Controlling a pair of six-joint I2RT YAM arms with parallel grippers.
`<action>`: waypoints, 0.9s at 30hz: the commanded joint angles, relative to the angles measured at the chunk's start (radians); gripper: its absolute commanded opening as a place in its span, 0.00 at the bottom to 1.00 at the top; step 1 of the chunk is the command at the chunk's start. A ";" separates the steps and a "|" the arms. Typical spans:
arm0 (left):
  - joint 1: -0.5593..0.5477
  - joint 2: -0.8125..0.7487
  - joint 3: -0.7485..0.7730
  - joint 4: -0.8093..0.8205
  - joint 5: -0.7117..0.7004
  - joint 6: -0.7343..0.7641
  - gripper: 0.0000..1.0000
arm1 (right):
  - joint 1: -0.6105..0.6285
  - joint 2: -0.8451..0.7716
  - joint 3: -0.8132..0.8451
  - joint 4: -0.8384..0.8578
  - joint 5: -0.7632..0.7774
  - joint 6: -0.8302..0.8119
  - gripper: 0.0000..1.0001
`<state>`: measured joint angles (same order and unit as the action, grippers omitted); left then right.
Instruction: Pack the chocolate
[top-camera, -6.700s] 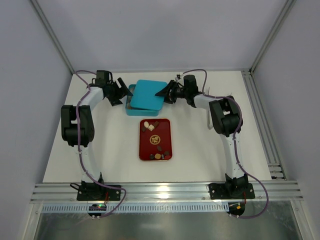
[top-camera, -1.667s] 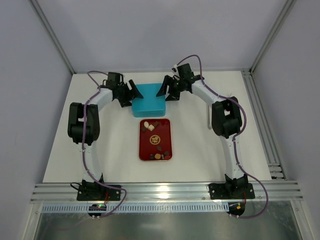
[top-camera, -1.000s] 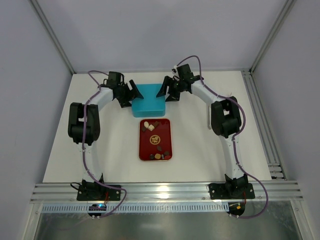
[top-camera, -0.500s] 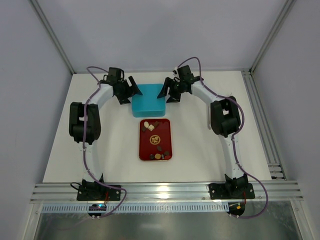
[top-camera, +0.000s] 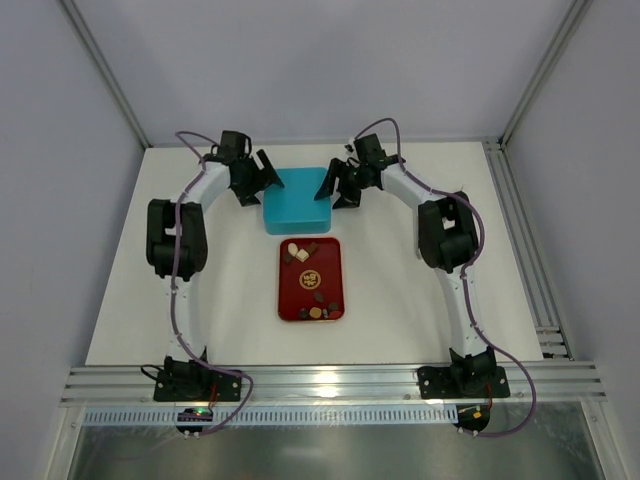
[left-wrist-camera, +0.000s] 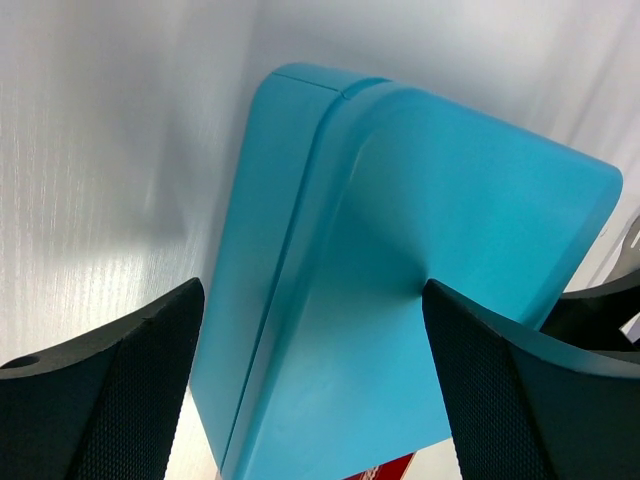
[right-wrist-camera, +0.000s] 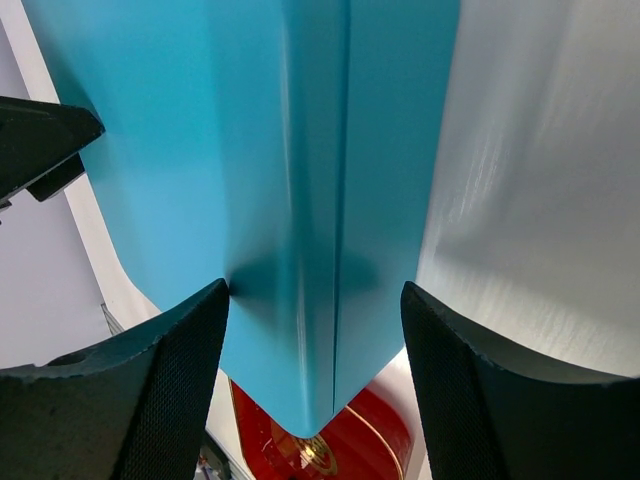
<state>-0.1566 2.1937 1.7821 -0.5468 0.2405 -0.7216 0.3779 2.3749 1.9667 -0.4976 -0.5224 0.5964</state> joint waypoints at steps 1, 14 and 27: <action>0.003 0.035 0.052 -0.048 -0.059 -0.010 0.87 | 0.001 0.018 0.038 -0.001 0.009 -0.007 0.71; -0.003 0.133 0.158 -0.157 -0.150 -0.018 0.87 | -0.005 0.035 0.038 0.028 -0.008 0.011 0.70; -0.034 0.152 0.165 -0.160 -0.133 -0.009 0.81 | -0.013 -0.020 -0.055 0.165 -0.033 0.057 0.68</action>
<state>-0.1707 2.2871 1.9514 -0.6243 0.1814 -0.7555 0.3660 2.3962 1.9438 -0.3882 -0.5610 0.6415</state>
